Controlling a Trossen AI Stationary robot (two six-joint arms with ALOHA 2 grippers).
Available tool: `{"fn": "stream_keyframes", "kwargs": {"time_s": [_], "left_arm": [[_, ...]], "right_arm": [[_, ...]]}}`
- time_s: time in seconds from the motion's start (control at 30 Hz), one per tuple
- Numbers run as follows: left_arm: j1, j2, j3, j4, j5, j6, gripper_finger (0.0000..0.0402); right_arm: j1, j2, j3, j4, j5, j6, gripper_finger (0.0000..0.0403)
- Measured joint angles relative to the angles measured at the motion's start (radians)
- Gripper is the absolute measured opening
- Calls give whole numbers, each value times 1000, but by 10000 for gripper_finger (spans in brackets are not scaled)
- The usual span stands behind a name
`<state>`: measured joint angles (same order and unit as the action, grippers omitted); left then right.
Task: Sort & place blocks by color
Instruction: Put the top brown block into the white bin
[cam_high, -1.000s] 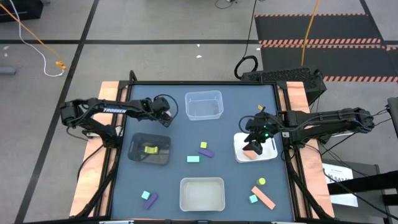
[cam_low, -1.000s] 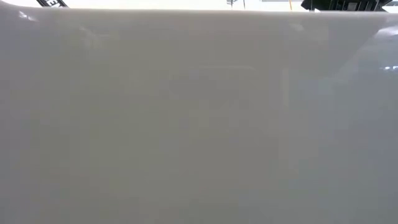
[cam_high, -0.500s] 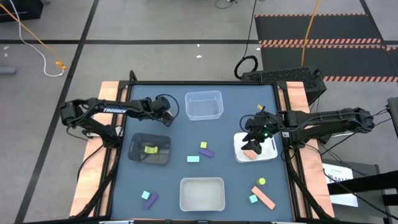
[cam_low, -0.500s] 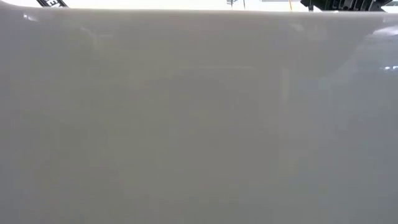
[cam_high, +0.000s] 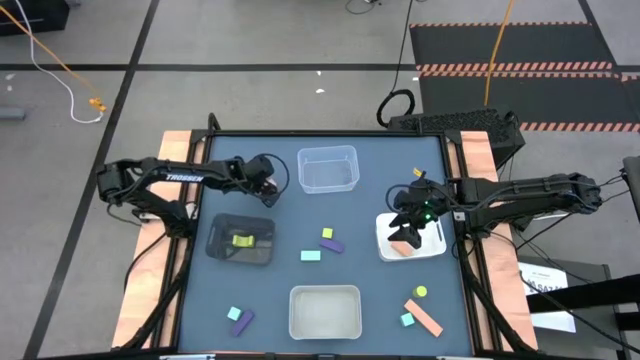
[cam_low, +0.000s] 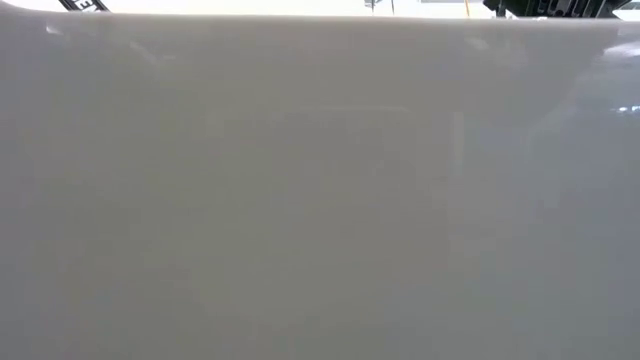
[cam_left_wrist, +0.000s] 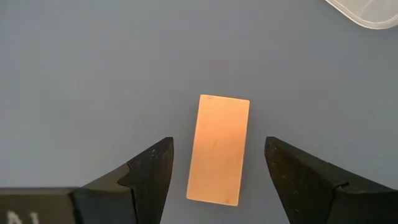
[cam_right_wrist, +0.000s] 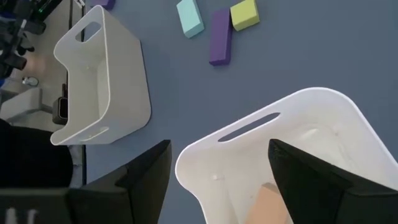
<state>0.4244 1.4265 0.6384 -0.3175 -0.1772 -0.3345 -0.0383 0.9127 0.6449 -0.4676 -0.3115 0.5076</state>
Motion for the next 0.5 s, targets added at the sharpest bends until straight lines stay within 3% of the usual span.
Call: {"fn": "stream_keyframes", "kwargs": {"time_s": [0.37,0.5], "left_arm": [[-1,108,4,15,-6,-8,254],[-2,106,4,19,1,-38,218]], "right_arm": [[0,0,0,0,0,-26,260],[0,0,0,0,0,-26,260]]}}
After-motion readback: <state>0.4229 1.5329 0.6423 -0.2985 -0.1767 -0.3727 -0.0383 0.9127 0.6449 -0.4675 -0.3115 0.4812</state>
